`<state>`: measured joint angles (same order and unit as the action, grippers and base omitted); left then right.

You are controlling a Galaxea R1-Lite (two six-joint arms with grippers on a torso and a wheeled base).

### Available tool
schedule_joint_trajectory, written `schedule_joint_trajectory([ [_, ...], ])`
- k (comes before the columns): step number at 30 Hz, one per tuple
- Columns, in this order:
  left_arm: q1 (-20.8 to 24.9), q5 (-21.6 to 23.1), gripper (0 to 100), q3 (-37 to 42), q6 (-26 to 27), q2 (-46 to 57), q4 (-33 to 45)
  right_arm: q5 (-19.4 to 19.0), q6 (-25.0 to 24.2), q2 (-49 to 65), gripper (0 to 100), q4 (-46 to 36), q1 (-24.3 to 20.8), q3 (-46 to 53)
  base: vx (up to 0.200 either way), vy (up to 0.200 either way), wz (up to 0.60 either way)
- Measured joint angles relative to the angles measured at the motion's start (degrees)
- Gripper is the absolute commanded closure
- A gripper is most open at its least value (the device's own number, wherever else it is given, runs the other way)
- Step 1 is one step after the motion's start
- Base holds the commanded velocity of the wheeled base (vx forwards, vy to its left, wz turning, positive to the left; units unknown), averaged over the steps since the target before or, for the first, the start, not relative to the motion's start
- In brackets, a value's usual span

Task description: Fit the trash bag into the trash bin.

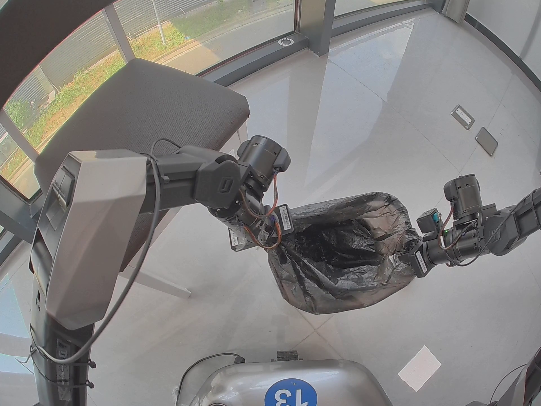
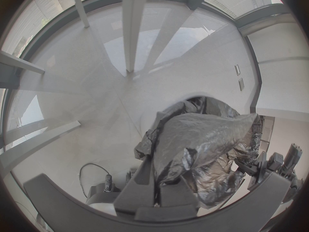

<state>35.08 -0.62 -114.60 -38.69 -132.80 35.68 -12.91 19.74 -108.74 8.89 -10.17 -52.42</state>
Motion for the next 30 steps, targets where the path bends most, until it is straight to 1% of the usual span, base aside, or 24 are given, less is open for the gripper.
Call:
schedule_joint_trajectory([
  [9,0.0,-0.2,100,0.0,-0.1,0.2,-0.2,0.1,0.5,0.8,0,0.0,0.0,-0.6,0.0,0.0,0.0],
  [14,-0.1,-0.2,100,0.0,-0.3,-0.3,-1.1,0.1,1.9,2.8,0,-0.2,0.0,-0.2,0.0,0.0,0.0],
  [20,-1.8,-0.3,100,0.0,-0.4,-1.3,-1.5,0.0,3.1,6.2,0,-0.3,-0.6,1.2,0.0,0.0,0.0],
  [28,-3.9,-1.0,100,0.0,-0.9,-2.8,-1.4,-0.1,3.3,10.0,0,-0.2,-2.2,3.7,0.0,0.0,0.0],
  [29,-4.2,-1.0,0,0.0,-0.9,-2.8,-1.4,-0.1,3.3,10.5,0,-0.2,-2.3,4.2,0.0,0.0,0.0],
  [30,-4.4,-1.0,0,0.0,-1.0,-2.8,-1.4,-0.1,3.3,10.9,0,-0.2,-2.4,4.5,0.0,0.0,0.0],
])
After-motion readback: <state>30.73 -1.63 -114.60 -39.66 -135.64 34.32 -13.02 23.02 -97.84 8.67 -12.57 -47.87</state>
